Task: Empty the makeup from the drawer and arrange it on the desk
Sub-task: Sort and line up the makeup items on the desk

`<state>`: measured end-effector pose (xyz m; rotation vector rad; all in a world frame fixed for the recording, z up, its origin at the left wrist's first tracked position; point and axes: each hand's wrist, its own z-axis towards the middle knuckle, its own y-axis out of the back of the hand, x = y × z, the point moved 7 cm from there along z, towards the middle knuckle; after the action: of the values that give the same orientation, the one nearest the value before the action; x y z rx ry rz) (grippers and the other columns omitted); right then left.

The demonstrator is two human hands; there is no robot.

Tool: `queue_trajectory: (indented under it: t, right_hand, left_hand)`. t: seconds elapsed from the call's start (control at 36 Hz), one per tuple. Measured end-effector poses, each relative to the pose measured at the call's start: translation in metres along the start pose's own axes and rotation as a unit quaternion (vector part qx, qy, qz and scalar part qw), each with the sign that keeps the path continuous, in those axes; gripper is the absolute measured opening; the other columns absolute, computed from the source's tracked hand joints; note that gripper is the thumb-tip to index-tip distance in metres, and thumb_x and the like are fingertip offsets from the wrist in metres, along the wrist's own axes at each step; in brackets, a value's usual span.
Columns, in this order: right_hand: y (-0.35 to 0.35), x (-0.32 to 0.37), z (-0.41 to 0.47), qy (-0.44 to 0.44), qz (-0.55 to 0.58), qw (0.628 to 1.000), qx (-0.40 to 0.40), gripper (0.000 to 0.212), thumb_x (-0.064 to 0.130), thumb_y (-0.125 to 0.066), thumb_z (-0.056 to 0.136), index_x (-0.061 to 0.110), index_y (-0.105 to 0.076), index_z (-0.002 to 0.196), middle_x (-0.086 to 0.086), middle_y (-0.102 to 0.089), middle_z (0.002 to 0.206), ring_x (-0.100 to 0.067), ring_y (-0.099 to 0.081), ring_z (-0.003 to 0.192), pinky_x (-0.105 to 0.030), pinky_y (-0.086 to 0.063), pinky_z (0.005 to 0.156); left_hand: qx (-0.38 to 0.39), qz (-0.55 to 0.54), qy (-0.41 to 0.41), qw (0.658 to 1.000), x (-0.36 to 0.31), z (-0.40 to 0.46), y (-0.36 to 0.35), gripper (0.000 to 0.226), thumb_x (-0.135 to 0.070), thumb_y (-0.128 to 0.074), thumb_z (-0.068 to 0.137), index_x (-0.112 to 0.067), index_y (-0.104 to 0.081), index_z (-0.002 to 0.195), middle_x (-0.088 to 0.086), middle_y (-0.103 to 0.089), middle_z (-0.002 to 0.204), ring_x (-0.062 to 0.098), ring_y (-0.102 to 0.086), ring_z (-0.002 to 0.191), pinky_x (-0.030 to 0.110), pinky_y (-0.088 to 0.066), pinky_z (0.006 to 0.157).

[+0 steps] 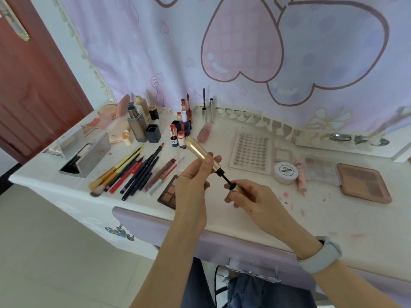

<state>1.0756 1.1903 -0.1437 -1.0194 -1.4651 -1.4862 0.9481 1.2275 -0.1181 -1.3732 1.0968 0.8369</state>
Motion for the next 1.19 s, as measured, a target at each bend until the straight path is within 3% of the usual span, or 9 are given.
queue_trajectory:
  t: [0.14,0.28,0.42,0.56,0.67,0.78,0.89,1.06,1.19]
  right_hand:
    - [0.018,0.005,0.003,0.019,-0.039,0.999,-0.016,0.016,0.016,-0.056,0.089,0.03,-0.061,0.094,0.001,-0.066,0.08,-0.019,-0.054,0.073,-0.033,-0.045,0.076]
    - [0.025,0.012,0.011,0.055,-0.075,0.995,-0.022,0.022,0.014,-0.056,0.089,0.036,-0.057,0.093,0.022,-0.055,0.065,-0.001,-0.053,0.072,-0.024,-0.043,0.076]
    - [0.053,-0.008,0.007,0.015,-0.082,0.993,-0.084,0.022,0.014,-0.055,0.091,0.036,-0.057,0.097,0.025,-0.055,0.073,0.001,-0.05,0.074,-0.03,-0.042,0.085]
    - [0.052,-0.017,0.004,-0.01,-0.098,0.988,-0.121,0.039,0.015,-0.041,0.096,0.018,-0.045,0.135,0.022,-0.05,0.084,0.01,-0.05,0.069,0.002,-0.034,0.072]
    - [0.039,-0.016,0.004,0.002,-0.084,0.984,-0.158,0.042,0.011,-0.044,0.095,0.016,-0.042,0.136,0.005,-0.058,0.086,-0.002,-0.051,0.067,-0.008,-0.038,0.067]
    - [0.025,-0.015,-0.006,0.05,-0.102,0.98,-0.166,0.028,0.014,-0.053,0.089,0.037,-0.042,0.101,0.005,-0.052,0.066,-0.005,-0.047,0.051,-0.018,-0.037,0.051]
    - [0.015,-0.014,-0.014,0.066,-0.168,0.97,-0.161,0.025,0.019,-0.054,0.088,0.036,-0.035,0.085,0.004,-0.051,0.061,-0.012,-0.047,0.054,-0.025,-0.038,0.053]
    - [0.003,-0.01,-0.018,0.077,-0.283,0.945,-0.145,0.016,0.019,-0.056,0.087,0.026,-0.045,0.096,0.015,-0.043,0.074,-0.008,-0.041,0.07,-0.019,-0.03,0.056]
    - [-0.006,-0.002,-0.022,0.104,-0.339,0.925,-0.138,0.023,0.012,-0.066,0.081,0.014,-0.058,0.102,0.001,-0.057,0.087,-0.02,-0.051,0.08,-0.026,-0.041,0.068]
  left_hand:
    - [-0.023,-0.032,-0.029,0.999,-0.002,-0.002,0.006,0.024,-0.045,-0.064,0.069,-0.03,-0.075,0.085,-0.006,-0.072,0.102,0.006,-0.054,0.091,0.026,-0.034,0.077]
    - [-0.055,-0.081,-0.069,0.993,-0.005,-0.001,0.012,0.021,-0.034,-0.062,0.076,-0.022,-0.073,0.089,-0.003,-0.072,0.098,0.003,-0.037,0.062,0.018,-0.032,0.061]
    - [-0.07,-0.167,-0.129,0.975,-0.029,0.008,0.045,0.015,-0.022,-0.061,0.082,-0.015,-0.068,0.093,0.0,-0.069,0.093,0.003,-0.05,0.066,0.016,-0.044,0.063]
    - [-0.045,-0.011,-0.149,0.988,-0.035,0.006,0.046,0.026,-0.017,-0.071,0.07,-0.014,-0.058,0.093,0.007,-0.071,0.102,0.022,-0.066,0.086,0.028,-0.053,0.07]
    - [-0.047,0.093,-0.148,0.983,-0.018,0.0,0.041,0.027,-0.001,-0.072,0.076,-0.024,-0.06,0.079,-0.001,-0.07,0.095,0.019,-0.067,0.079,0.024,-0.055,0.063]
    - [-0.033,0.305,-0.221,0.926,-0.007,-0.008,0.028,0.026,-0.006,-0.071,0.077,-0.027,-0.057,0.084,-0.003,-0.06,0.087,0.004,-0.056,0.075,0.013,-0.043,0.065]
    - [-0.016,0.435,-0.313,0.844,0.002,-0.021,0.015,0.02,-0.002,-0.072,0.075,-0.01,-0.064,0.092,0.003,-0.059,0.09,0.001,-0.047,0.078,0.003,-0.037,0.073]
    - [-0.098,0.6,-0.353,0.711,0.018,-0.031,0.015,0.021,-0.023,-0.08,0.069,-0.015,-0.063,0.078,-0.005,-0.062,0.073,0.02,-0.058,0.074,0.028,-0.03,0.075]
    - [-0.149,0.63,-0.343,0.681,0.019,-0.027,0.016,0.026,-0.028,-0.079,0.069,-0.015,-0.056,0.071,-0.003,-0.057,0.067,0.021,-0.052,0.074,0.031,-0.027,0.073]
